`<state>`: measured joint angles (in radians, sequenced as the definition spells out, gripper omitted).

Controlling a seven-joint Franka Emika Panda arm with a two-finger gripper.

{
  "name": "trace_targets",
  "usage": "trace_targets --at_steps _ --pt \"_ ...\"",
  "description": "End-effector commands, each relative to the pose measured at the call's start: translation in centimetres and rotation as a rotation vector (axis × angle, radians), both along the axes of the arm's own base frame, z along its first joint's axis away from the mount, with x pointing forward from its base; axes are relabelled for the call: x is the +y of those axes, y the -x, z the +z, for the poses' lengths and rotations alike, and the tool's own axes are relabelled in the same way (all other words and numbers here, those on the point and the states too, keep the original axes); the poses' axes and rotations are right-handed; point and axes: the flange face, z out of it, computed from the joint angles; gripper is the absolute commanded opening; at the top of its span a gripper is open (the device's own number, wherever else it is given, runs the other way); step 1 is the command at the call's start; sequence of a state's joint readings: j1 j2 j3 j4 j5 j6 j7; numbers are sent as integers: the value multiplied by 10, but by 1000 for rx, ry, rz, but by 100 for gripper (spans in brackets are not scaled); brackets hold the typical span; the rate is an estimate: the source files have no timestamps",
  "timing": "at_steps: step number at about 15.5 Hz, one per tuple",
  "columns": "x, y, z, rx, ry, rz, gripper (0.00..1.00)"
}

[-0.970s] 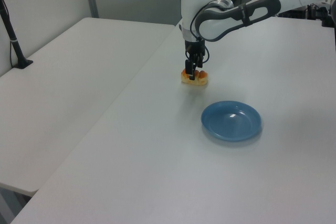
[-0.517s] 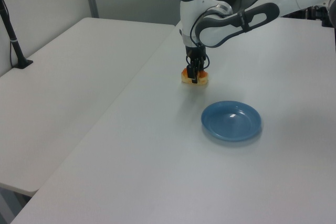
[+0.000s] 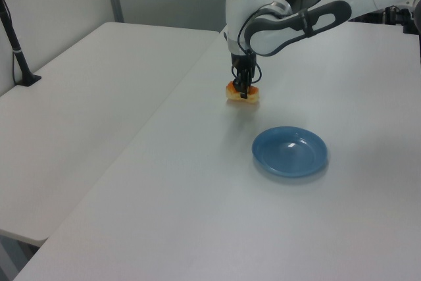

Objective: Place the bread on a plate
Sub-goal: 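Lift the bread roll and carry it over the blue plate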

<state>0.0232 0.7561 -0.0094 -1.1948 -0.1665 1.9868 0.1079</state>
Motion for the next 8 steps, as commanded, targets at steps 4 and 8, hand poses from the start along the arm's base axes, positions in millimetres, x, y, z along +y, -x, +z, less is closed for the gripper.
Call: trace_targets --at_steps 4,8 --pt "65 80 161 -53 -45 2 29" --pt "108 131 205 -30 -107 1 29"
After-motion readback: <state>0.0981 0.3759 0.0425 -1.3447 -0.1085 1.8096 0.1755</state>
